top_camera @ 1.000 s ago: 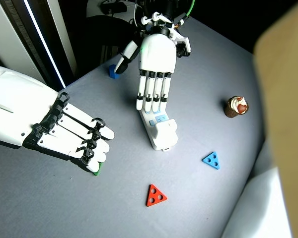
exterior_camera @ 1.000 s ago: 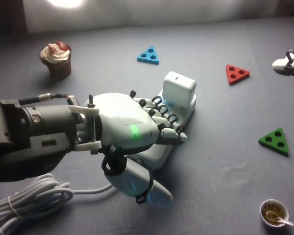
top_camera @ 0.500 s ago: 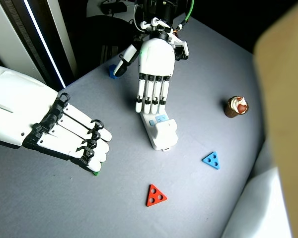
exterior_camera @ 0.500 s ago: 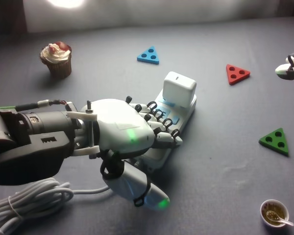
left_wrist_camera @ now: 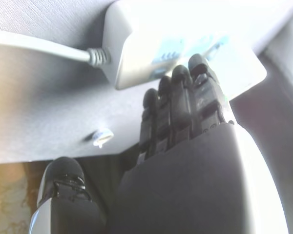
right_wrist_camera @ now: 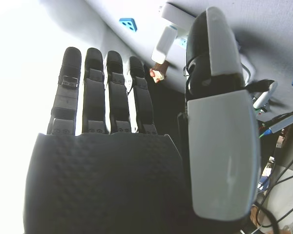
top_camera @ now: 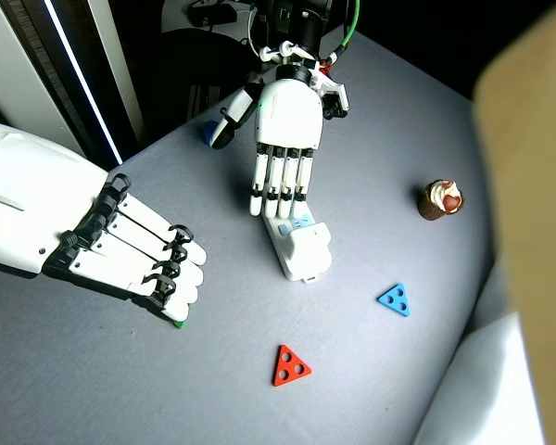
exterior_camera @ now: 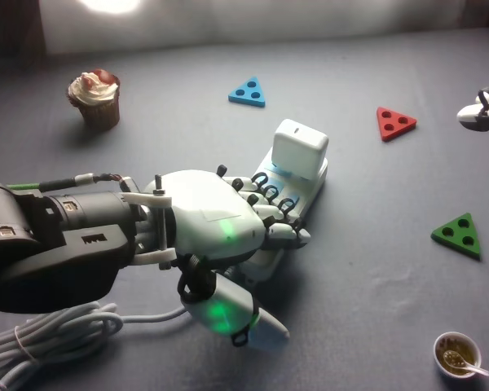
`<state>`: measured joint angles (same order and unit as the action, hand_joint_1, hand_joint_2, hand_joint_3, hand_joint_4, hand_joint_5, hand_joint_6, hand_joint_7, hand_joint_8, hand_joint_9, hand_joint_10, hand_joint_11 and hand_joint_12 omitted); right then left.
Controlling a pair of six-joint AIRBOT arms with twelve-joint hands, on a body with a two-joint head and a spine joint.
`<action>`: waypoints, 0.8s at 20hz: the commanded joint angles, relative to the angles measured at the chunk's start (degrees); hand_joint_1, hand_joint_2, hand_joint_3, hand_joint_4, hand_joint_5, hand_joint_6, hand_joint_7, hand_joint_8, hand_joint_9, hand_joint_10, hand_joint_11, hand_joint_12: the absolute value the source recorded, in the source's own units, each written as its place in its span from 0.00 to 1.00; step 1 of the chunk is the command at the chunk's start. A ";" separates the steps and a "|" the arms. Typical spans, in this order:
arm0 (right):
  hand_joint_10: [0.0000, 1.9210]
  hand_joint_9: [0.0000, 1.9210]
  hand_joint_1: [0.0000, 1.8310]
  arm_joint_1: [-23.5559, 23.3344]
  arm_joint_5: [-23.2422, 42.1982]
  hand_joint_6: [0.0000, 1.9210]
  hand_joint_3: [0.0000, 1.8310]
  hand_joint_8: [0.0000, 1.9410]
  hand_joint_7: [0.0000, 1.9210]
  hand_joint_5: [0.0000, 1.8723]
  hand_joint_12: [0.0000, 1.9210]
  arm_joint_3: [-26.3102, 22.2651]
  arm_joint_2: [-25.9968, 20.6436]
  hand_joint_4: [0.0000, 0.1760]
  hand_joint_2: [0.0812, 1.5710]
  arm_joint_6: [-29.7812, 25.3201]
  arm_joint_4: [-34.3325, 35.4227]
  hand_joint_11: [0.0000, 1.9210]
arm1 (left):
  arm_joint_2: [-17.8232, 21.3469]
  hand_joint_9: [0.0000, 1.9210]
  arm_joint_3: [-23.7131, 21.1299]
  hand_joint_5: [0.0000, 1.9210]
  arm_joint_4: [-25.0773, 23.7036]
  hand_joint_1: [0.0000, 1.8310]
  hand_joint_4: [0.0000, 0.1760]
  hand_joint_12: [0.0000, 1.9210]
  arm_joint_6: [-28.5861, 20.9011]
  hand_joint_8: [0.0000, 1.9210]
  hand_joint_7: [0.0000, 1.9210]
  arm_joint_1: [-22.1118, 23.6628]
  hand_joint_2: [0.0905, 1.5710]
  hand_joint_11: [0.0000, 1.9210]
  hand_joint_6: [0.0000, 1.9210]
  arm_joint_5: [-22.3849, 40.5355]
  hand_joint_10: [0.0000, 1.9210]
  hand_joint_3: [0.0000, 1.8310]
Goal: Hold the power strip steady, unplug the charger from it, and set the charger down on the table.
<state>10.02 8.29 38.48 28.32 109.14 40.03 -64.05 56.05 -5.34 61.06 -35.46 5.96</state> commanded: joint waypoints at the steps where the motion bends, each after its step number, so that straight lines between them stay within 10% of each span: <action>1: 0.00 0.12 0.60 -0.33 5.25 0.00 0.00 0.00 0.13 0.14 0.27 0.11 -0.79 0.00 0.62 -0.03 -0.67 0.00 | -0.55 0.08 0.05 0.09 0.34 0.06 0.00 0.10 -0.08 0.00 0.08 -0.12 0.64 0.04 0.00 4.85 0.00 0.00; 16: 0.00 0.13 0.60 0.30 10.96 0.00 0.00 0.00 0.14 0.14 0.31 0.08 1.54 0.00 0.60 -0.38 5.44 0.00 | -0.63 0.09 -0.37 0.08 1.02 0.03 0.00 0.10 -0.07 0.00 0.09 -2.14 0.64 0.04 0.00 5.72 0.00 0.00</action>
<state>11.03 12.38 38.52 30.55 108.88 46.02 -64.12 55.99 -4.45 61.06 -37.43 8.62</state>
